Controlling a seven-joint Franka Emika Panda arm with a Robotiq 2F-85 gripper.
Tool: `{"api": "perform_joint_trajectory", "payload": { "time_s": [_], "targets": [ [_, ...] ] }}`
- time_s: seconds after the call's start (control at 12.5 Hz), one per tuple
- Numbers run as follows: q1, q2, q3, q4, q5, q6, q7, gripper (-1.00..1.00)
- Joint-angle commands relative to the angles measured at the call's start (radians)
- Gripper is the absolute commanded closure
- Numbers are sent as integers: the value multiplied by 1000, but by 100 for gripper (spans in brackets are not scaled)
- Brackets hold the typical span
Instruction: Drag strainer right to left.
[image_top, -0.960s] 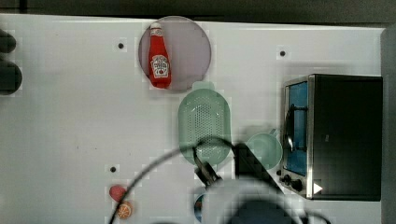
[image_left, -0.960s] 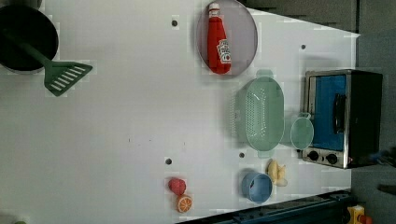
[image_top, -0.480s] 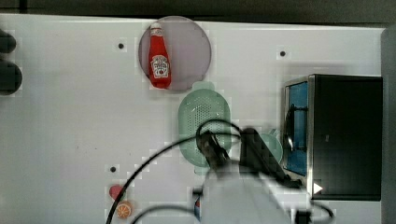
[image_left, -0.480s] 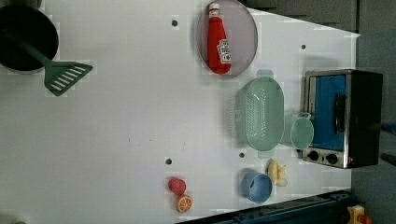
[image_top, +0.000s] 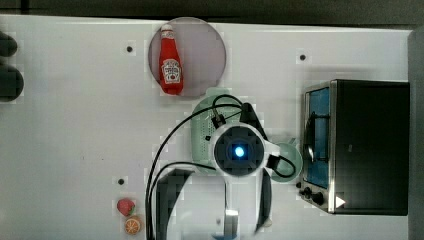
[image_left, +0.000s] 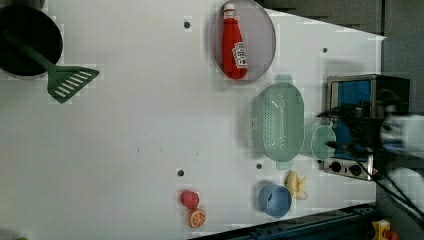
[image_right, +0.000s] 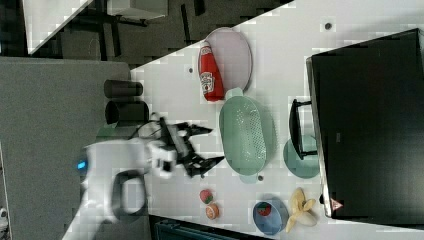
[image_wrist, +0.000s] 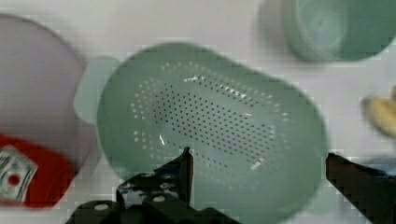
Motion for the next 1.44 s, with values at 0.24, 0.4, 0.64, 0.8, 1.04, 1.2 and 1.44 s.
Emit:
{"api": "perform_joint_trajectory", "payload": {
  "time_s": [0.24,0.4,0.64,0.8,1.04,1.2,1.44],
  "targets": [
    [-8,191,3,-35,-13,229,233,-100],
    [-7,286,15,-34,-13,323,354,-100],
    [-1,390,37,-33,-13,433,408,-100],
    [0,431,42,-33,-13,472,407,-100],
    [2,443,60,-29,-7,478,426,-100],
    [4,444,89,-29,1,476,492,-100],
    [16,444,131,-26,1,477,567,-100]
  ]
}}
